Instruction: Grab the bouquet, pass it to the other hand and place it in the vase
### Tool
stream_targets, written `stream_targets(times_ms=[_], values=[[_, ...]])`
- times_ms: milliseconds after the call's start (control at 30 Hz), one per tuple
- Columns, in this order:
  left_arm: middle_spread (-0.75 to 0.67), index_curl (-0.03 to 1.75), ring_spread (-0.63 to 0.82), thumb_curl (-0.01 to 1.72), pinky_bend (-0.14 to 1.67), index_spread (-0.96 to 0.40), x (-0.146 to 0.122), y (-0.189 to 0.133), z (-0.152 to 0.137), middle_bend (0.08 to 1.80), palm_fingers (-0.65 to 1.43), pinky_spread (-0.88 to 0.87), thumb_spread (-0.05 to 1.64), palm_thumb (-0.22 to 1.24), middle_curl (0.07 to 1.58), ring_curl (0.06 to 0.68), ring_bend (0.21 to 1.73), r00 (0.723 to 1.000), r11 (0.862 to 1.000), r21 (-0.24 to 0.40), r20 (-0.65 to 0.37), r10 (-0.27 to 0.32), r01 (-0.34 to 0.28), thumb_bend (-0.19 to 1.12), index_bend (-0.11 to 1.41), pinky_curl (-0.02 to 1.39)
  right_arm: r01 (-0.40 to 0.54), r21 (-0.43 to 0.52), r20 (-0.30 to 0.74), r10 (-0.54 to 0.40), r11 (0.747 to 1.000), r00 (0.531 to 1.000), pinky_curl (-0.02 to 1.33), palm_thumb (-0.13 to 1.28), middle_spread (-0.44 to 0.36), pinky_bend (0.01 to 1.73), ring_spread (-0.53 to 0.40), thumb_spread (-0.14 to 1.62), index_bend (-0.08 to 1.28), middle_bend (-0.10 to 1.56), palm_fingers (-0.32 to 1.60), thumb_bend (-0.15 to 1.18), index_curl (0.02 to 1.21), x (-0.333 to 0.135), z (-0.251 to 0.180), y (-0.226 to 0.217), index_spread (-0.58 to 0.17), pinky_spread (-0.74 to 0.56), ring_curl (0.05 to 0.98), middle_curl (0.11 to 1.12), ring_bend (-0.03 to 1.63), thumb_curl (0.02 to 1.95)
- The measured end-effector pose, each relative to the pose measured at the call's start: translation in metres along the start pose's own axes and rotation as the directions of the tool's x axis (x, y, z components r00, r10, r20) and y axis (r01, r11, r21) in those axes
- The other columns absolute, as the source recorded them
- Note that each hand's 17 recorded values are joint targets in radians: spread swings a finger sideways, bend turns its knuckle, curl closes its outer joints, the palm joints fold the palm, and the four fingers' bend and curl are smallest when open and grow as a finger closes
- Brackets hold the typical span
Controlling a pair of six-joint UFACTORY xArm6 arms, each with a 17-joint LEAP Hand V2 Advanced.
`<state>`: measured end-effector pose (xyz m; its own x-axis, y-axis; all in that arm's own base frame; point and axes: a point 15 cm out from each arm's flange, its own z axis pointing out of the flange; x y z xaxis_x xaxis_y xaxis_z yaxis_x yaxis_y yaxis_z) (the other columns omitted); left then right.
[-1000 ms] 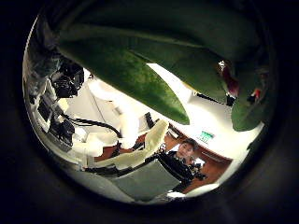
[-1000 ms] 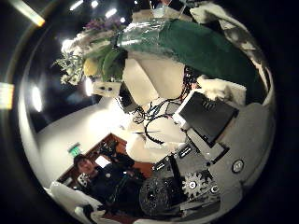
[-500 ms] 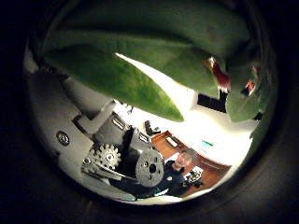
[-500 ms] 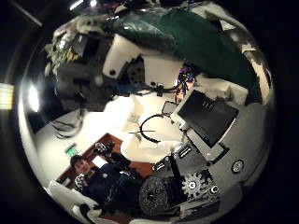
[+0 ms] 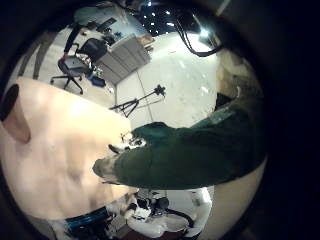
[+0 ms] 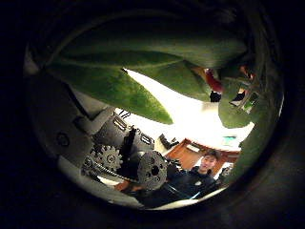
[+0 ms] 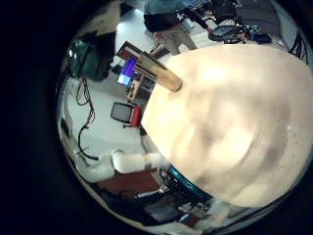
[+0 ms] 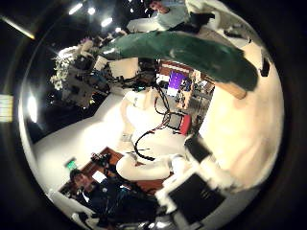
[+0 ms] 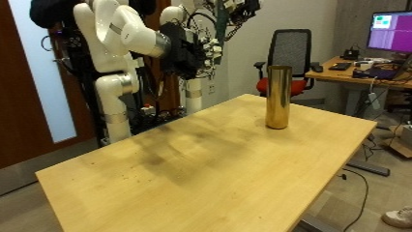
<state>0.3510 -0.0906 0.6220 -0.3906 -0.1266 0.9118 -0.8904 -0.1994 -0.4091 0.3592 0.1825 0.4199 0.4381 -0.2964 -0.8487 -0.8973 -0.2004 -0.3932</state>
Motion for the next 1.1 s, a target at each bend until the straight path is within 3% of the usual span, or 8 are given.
stream_targets(times_ms=[67, 267, 433, 633, 867, 1100], values=[[-0.54, 0.84, -0.4, 0.76, 1.14, -0.65, 0.012, -0.007, -0.011, 1.08, 1.05, -0.58, 0.23, 1.12, 1.04, 0.56, 1.44, 0.999, 0.999, 0.028, 0.028, 0.03, -0.031, -0.02, 0.71, 0.63, -0.006, 0.005, -0.003, 0.006, 1.0, 1.0, 0.59, 0.8, -0.029, 0.69, 0.029, 0.92, 0.26, 0.48, -0.07, -0.03, 0.58, 0.003, -0.002, -0.001, -0.321, 0.13, 0.324, 0.43, 0.78, 0.55], [-0.54, 0.99, -0.4, 0.8, 1.13, -0.7, 0.035, -0.02, -0.046, 1.1, 1.05, -0.58, 0.19, 1.11, 1.03, 0.564, 1.45, 0.99, 0.99, 0.1, 0.115, 0.085, -0.096, -0.02, 0.64, 0.64, -0.036, 0.038, -0.014, 0.036, 0.999, 0.999, 0.48, 0.78, 0.045, 0.54, 0.146, 0.92, 0.16, 0.31, -0.08, -0.03, 0.46, 0.018, -0.017, -0.006, -0.34, 0.33, 0.247, 0.35, 0.56, 0.52], [-0.53, 1.13, -0.4, 0.84, 1.13, -0.73, 0.041, -0.023, -0.094, 1.1, 1.05, -0.57, 0.18, 1.1, 1.03, 0.568, 1.45, 0.974, 0.974, 0.173, 0.197, 0.111, -0.146, -0.02, 0.57, 0.65, -0.06, 0.066, -0.018, 0.062, 0.996, 0.998, 0.4, 0.73, 0.07, 0.45, 0.178, 0.93, 0.12, 0.18, -0.1, -0.03, 0.33, 0.03, -0.029, -0.014, -0.392, 0.35, 0.212, 0.31, 0.41, 0.48], [-0.53, 1.24, -0.4, 0.86, 1.11, -0.76, 0.035, -0.027, -0.144, 1.1, 1.07, -0.57, 0.16, 1.11, 1.02, 0.568, 1.44, 0.951, 0.944, 0.257, 0.278, 0.132, -0.206, -0.02, 0.49, 0.66, -0.098, 0.072, -0.008, 0.099, 0.993, 0.995, 0.37, 0.72, 0.079, 0.42, 0.186, 0.94, 0.13, 0.16, -0.09, -0.03, 0.25, 0.047, -0.033, -0.02, -0.405, 0.34, 0.214, 0.28, 0.37, 0.45], [-0.52, 1.34, -0.4, 0.88, 1.1, -0.77, 0.005, -0.032, -0.168, 1.1, 1.07, -0.58, 0.15, 1.1, 1.01, 0.569, 1.43, 0.944, 0.941, 0.277, 0.312, 0.104, -0.195, -0.02, 0.44, 0.66, -0.11, 0.076, 0.003, 0.11, 0.991, 0.994, 0.35, 0.72, 0.084, 0.4, 0.188, 0.95, 0.14, 0.17, -0.07, -0.03, 0.22, 0.051, -0.032, -0.021, -0.405, 0.33, 0.226, 0.26, 0.34, 0.44], [-0.52, 1.39, -0.4, 0.89, 1.09, -0.77, -0.036, -0.043, -0.181, 1.1, 1.08, -0.58, 0.15, 1.1, 1.01, 0.569, 1.43, 0.954, 0.943, 0.301, 0.295, 0.048, -0.141, -0.02, 0.42, 0.67, -0.112, 0.076, 0.006, 0.112, 0.991, 0.994, 0.34, 0.72, 0.084, 0.4, 0.188, 0.95, 0.14, 0.17, -0.06, -0.03, 0.21, 0.05, -0.032, -0.02, -0.397, 0.33, 0.234, 0.25, 0.32, 0.44]])
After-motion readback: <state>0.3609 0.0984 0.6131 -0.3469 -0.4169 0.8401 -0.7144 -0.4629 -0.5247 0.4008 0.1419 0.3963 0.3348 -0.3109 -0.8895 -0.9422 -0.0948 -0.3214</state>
